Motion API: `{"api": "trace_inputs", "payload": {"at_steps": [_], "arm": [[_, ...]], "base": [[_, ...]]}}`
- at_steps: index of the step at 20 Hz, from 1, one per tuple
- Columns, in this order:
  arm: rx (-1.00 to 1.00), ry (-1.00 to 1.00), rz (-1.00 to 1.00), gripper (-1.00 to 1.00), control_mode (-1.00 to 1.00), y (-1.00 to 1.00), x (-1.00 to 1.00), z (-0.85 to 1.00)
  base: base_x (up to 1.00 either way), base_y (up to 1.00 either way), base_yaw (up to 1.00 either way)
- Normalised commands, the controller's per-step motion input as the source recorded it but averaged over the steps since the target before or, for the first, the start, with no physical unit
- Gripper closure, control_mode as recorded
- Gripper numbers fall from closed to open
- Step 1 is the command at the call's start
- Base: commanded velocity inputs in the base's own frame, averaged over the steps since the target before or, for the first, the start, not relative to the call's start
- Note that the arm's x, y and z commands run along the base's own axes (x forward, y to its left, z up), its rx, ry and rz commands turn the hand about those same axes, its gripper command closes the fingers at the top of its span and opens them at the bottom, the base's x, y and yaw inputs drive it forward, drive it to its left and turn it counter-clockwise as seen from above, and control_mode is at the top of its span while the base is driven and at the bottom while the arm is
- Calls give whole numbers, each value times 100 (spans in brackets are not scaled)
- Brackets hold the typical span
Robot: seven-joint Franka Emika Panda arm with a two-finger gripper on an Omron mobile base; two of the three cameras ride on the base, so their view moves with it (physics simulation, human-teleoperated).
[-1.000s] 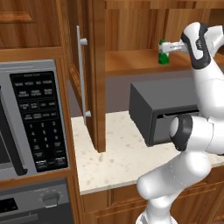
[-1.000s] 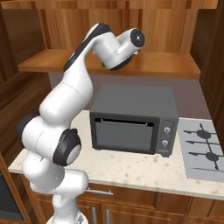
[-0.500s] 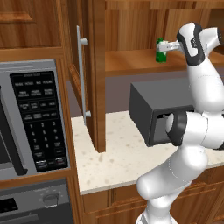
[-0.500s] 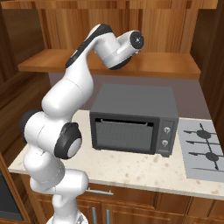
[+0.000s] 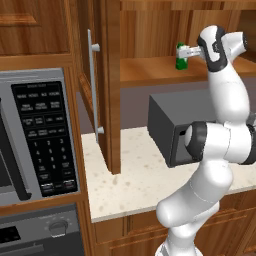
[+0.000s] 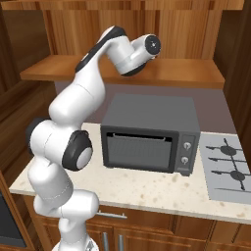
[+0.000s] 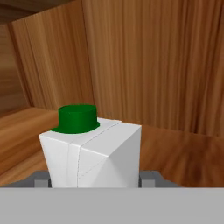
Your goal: Pick the milk from the counter and place it in the open cabinet.
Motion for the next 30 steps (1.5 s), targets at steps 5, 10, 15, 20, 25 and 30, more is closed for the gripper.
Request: {"api": "trace_inputs", "payload": {"at_steps": [5,10,15,20,25,30], "arm": [[0,0,0,100,-100,0,1,-19],[0,0,0,100,-100,0,0,-18],[0,0,0,-100,-100,0,0,-3],[0,0,0,-100,-100,0,0,0],[0,0,0,-100,-100,0,-10,0],[0,-2,0,-100,-100,-7,-28,0]], "base": [[0,0,0],[0,0,0],[0,0,0],[0,0,0],[0,0,0],[0,0,0]]}}
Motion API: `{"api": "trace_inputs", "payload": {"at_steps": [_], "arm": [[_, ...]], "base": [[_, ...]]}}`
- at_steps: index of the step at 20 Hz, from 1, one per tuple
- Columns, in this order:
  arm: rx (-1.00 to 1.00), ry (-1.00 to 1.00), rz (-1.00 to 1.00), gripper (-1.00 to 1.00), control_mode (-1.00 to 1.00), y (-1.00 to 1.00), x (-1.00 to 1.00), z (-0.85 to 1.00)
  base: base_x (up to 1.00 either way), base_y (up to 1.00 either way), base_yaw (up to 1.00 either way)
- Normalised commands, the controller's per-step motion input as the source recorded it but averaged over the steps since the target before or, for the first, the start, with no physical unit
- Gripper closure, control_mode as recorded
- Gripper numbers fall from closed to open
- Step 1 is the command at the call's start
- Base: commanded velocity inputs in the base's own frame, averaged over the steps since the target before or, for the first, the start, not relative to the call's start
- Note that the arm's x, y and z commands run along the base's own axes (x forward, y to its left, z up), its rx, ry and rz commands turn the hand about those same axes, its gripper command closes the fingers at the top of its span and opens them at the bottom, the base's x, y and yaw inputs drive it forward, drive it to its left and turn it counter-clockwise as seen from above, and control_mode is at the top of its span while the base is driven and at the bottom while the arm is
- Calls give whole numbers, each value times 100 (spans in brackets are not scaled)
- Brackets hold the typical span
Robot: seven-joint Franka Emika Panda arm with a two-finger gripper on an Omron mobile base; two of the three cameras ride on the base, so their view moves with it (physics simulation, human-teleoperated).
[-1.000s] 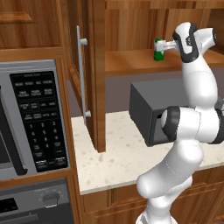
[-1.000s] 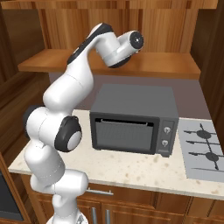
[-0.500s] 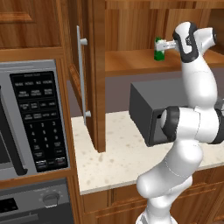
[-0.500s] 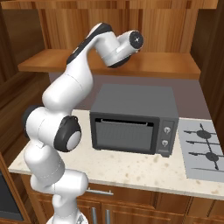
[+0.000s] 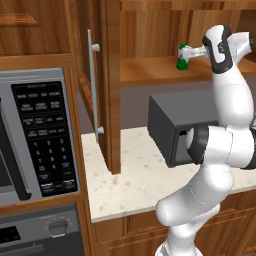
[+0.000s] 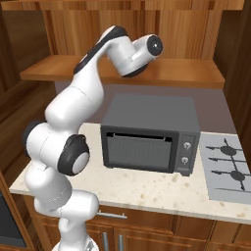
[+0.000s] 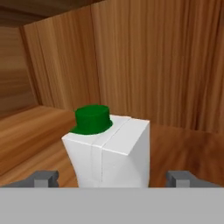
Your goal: Pick the milk from the counter and place it in the open cabinet.
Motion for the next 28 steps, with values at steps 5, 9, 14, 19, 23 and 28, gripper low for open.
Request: {"api": "trace_inputs", "payload": {"at_steps": [5,9,14,19,23,28], "arm": [[0,-1,0,-100,-100,-1,-31,0],[0,0,0,-100,-100,-1,-39,0],[0,0,0,-100,-100,-2,-58,0],[0,0,-2,-100,-100,-10,-76,7],[0,0,-5,-100,-100,-7,-76,6],[0,0,-6,-100,-100,-9,-78,6]], "base": [[0,0,0],[0,0,0],[0,0,0],[0,0,0],[0,0,0],[0,0,0]]}}
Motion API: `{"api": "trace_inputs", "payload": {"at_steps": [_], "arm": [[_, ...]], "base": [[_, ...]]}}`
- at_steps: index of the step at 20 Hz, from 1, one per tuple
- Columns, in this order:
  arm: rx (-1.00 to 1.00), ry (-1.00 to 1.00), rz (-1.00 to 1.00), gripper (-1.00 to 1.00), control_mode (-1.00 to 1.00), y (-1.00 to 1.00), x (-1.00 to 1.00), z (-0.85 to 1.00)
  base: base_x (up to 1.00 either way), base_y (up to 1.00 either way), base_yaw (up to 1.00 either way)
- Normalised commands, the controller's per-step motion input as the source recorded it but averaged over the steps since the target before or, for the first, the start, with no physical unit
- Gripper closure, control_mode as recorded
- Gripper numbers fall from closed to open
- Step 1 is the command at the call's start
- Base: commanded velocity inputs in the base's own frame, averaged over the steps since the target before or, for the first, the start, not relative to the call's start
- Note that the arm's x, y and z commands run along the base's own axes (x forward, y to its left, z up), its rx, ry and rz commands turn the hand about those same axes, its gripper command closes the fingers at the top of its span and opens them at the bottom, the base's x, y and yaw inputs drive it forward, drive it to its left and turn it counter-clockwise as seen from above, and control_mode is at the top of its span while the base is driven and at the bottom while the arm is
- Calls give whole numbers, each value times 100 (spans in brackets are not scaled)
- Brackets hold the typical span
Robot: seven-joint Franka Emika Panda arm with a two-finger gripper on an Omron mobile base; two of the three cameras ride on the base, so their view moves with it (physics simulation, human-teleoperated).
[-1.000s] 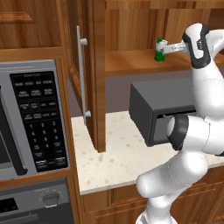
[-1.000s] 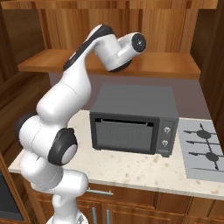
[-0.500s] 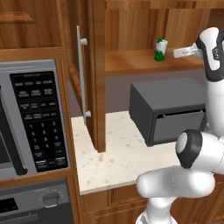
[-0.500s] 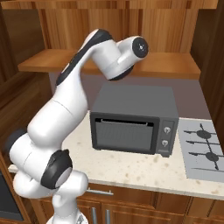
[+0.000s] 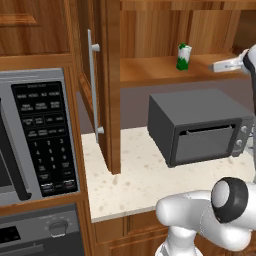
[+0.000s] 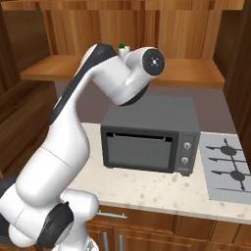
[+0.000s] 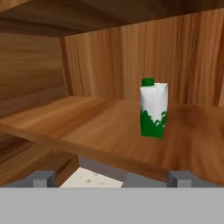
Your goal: Pick the milk from the counter and place it in the open cabinet.
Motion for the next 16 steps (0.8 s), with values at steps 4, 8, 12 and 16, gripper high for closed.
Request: {"api": "trace_inputs", "payload": {"at_steps": [4,8,12,16], "arm": [[0,0,-7,-100,-100,-9,-81,3],[0,0,-7,-100,-100,-10,-77,10],[0,0,-7,-100,-100,-19,-82,14],[0,0,-7,-100,-100,-19,-76,5]], "base": [[0,0,0],[0,0,0],[0,0,0],[0,0,0]]}}
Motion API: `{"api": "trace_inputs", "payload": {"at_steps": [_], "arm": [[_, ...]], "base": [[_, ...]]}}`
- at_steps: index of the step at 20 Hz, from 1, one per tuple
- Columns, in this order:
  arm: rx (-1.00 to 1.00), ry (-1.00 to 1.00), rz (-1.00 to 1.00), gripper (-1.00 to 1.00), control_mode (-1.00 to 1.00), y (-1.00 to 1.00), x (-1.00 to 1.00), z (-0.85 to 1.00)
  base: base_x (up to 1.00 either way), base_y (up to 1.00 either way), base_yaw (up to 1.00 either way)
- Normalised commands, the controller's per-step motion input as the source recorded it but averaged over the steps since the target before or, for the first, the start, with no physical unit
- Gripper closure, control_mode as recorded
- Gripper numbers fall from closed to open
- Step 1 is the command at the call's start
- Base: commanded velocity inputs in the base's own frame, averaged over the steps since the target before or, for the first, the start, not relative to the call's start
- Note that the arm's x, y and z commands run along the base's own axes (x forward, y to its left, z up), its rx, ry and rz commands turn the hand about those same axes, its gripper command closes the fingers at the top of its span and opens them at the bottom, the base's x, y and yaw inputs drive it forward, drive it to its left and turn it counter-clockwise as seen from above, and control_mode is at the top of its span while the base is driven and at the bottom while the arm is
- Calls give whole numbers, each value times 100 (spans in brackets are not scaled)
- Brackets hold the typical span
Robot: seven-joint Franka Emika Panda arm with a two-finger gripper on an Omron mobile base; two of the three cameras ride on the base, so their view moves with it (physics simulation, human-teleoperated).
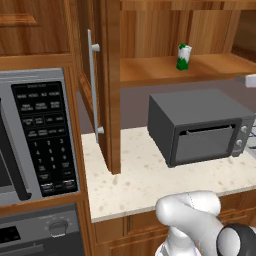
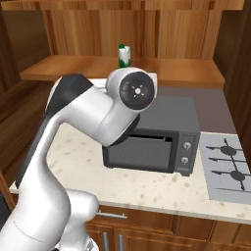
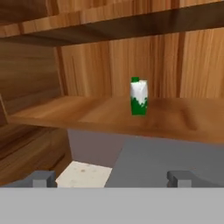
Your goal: Pick the milk from the counter and place it in the open cabinet.
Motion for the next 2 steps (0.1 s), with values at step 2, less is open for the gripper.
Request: {"api": "trace_inputs", "payload": {"at_steps": [2], "arm": [[0,0,-9,-100,-100,-2,-55,0]], "base": [[0,0,0]]}}
